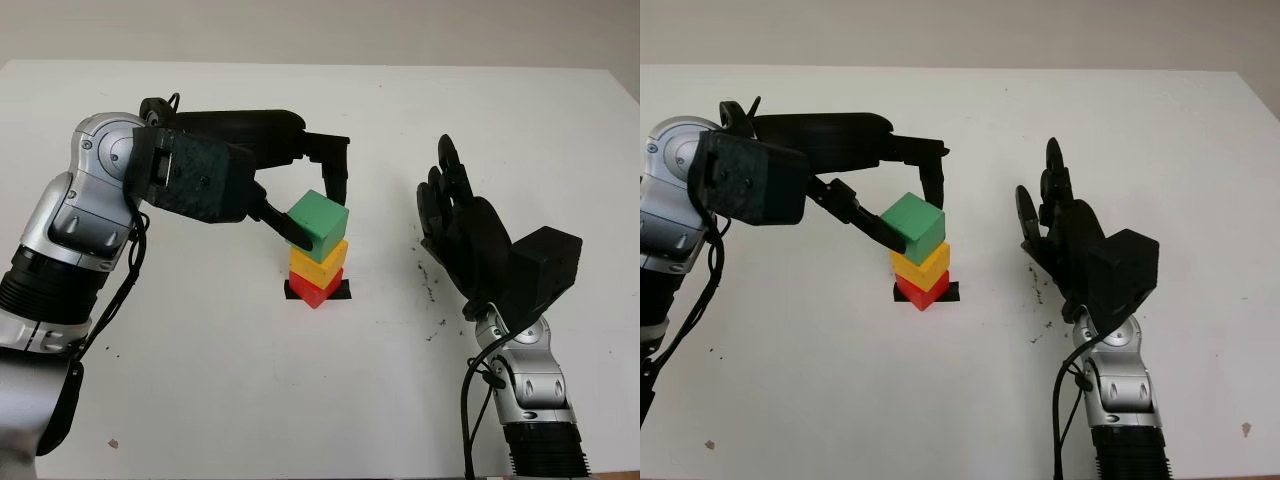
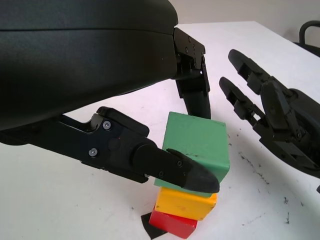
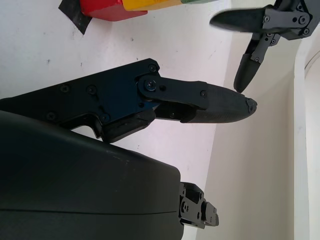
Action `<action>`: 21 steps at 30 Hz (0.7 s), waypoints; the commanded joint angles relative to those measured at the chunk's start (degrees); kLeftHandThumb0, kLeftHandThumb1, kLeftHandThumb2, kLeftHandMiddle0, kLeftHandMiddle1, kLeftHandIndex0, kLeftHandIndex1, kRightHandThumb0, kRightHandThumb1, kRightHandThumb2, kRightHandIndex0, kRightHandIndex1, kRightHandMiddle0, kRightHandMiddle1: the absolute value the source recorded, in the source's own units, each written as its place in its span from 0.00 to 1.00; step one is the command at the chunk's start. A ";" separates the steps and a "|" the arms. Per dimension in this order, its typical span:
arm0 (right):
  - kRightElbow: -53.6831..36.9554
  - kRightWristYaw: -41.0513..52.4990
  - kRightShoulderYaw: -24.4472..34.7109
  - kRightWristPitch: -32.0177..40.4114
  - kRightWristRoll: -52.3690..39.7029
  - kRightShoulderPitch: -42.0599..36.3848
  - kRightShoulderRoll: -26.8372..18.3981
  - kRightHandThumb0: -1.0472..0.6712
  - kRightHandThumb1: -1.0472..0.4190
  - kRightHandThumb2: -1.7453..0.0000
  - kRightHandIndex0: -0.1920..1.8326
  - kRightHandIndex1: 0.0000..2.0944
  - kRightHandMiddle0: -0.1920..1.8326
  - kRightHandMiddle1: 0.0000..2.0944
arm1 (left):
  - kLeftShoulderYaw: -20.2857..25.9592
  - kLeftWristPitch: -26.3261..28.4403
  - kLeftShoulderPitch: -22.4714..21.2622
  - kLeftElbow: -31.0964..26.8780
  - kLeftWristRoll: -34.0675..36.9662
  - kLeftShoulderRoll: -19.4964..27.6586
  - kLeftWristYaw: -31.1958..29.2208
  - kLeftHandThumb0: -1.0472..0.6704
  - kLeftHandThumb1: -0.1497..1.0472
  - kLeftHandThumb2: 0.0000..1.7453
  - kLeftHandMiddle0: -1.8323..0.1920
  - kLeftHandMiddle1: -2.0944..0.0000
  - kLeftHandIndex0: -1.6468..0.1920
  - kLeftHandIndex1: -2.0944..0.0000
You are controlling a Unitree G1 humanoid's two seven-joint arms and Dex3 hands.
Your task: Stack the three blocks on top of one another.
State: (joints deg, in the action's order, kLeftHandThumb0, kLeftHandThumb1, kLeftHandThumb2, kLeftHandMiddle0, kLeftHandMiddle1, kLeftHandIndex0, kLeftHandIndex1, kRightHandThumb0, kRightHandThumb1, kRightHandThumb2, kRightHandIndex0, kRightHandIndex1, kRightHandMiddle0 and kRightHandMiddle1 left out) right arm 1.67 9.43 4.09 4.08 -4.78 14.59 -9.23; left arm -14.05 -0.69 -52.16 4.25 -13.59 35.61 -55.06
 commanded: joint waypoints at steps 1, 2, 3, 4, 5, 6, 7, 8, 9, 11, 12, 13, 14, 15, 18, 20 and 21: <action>-1.08 0.19 0.26 0.38 -0.42 -0.52 -0.27 0.14 0.00 0.69 0.00 0.02 0.02 0.03 | -0.29 0.65 -2.19 -0.92 0.40 0.04 -0.80 0.20 0.96 0.03 0.98 0.98 0.84 0.79; -1.06 0.16 0.31 0.43 -0.40 -0.48 -0.22 0.14 0.00 0.69 0.00 0.02 0.02 0.03 | -0.27 0.98 -2.18 -1.05 0.61 0.04 -1.07 0.21 0.95 0.03 0.98 0.98 0.85 0.84; -1.06 0.19 0.35 0.59 -0.43 -0.39 -0.22 0.14 0.00 0.69 0.00 0.02 0.02 0.03 | -0.26 1.15 -2.19 -1.16 0.73 0.06 -1.26 0.21 0.95 0.03 0.99 0.98 0.85 0.86; -0.96 0.18 0.38 0.47 -0.39 -0.32 -0.20 0.14 0.00 0.69 0.00 0.02 0.02 0.03 | -0.22 1.28 -2.20 -1.26 0.91 0.08 -1.46 0.21 0.95 0.03 0.99 0.98 0.85 0.88; -0.83 0.25 0.36 0.21 -0.28 -0.28 -0.25 0.14 0.00 0.69 0.00 0.02 0.02 0.03 | -0.15 1.30 -2.19 -1.35 1.09 0.14 -1.68 0.21 0.95 0.03 0.99 0.98 0.86 0.89; -0.74 0.30 0.37 -0.02 -0.23 -0.26 -0.26 0.15 0.00 0.69 0.00 0.02 0.02 0.03 | -0.10 1.36 -2.18 -1.47 1.23 0.18 -1.85 0.20 0.95 0.03 0.99 0.98 0.86 0.90; -0.84 0.26 0.41 0.12 -0.29 -0.27 -0.16 0.15 0.00 0.69 0.00 0.02 0.02 0.03 | 0.00 1.53 -2.15 -1.62 1.53 0.23 -2.14 0.20 0.95 0.03 0.99 0.98 0.86 0.91; -0.92 0.23 0.46 0.28 -0.35 -0.26 -0.10 0.14 0.00 0.69 0.00 0.02 0.02 0.03 | 0.06 1.66 -2.14 -1.71 1.73 0.26 -2.33 0.19 0.94 0.03 0.99 0.98 0.87 0.92; -0.98 0.16 0.48 0.43 -0.36 -0.24 -0.04 0.14 0.00 0.69 0.00 0.02 0.02 0.03 | 0.10 1.59 -2.11 -1.75 1.90 0.28 -2.42 0.18 0.94 0.03 0.99 0.97 0.87 0.93; -0.95 0.04 0.43 0.37 -0.15 -0.17 -0.05 0.14 0.00 0.69 0.00 0.02 0.02 0.03 | 0.31 2.12 -1.98 -2.12 2.38 0.24 -2.53 0.18 0.94 0.03 0.99 0.97 0.87 0.93; -0.89 -0.02 0.35 0.25 0.10 -0.15 -0.13 0.14 0.00 0.69 0.00 0.02 0.02 0.03 | 0.41 2.39 -1.88 -2.40 2.58 0.30 -2.55 0.18 0.93 0.03 0.99 0.98 0.88 0.94; -0.82 -0.01 0.32 0.20 0.20 -0.12 -0.18 0.14 0.00 0.69 0.00 0.03 0.03 0.03 | 0.48 2.62 -1.79 -2.66 2.75 0.40 -2.60 0.18 0.93 0.03 0.99 0.98 0.88 0.94; -0.75 0.09 0.33 0.17 0.14 -0.10 -0.20 0.14 0.00 0.69 0.00 0.03 0.03 0.03 | 0.53 2.55 -1.72 -2.80 2.96 0.56 -2.66 0.18 0.93 0.03 1.00 0.98 0.88 0.95; -0.73 0.34 0.45 0.42 -0.27 -0.02 -0.15 0.15 0.00 0.69 0.00 0.02 0.02 0.03 | 0.62 2.17 -1.65 -2.76 3.21 0.70 -2.67 0.17 0.93 0.03 1.00 0.99 0.90 0.96; -0.61 0.61 0.45 0.57 -0.43 0.05 -0.22 0.14 0.00 0.69 0.00 0.02 0.02 0.02 | 1.29 2.01 -1.47 -2.99 4.15 1.47 -2.97 0.18 0.91 0.02 1.00 1.00 0.95 0.98; -0.49 0.57 0.30 0.40 -0.04 0.08 -0.32 0.14 0.00 0.69 0.00 0.02 0.02 0.02 | 2.32 3.74 -1.46 -3.37 5.38 1.85 -3.31 0.17 0.90 0.02 1.00 1.00 0.98 0.99; -0.42 0.53 0.32 0.21 -0.02 0.08 -0.21 0.13 0.00 0.69 0.00 0.02 0.02 0.03 | 4.27 5.65 -1.00 -3.09 8.02 1.58 -3.36 0.17 0.89 0.02 1.00 1.00 0.99 1.00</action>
State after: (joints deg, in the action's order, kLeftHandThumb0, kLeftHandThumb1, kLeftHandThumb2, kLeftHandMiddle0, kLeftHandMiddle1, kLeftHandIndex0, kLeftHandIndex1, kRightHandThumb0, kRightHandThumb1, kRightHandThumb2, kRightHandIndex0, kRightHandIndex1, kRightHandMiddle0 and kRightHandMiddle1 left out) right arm 1.67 9.99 4.45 4.38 -4.70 14.60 -9.24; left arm -12.13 3.90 -52.11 1.80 -7.30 36.44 -58.19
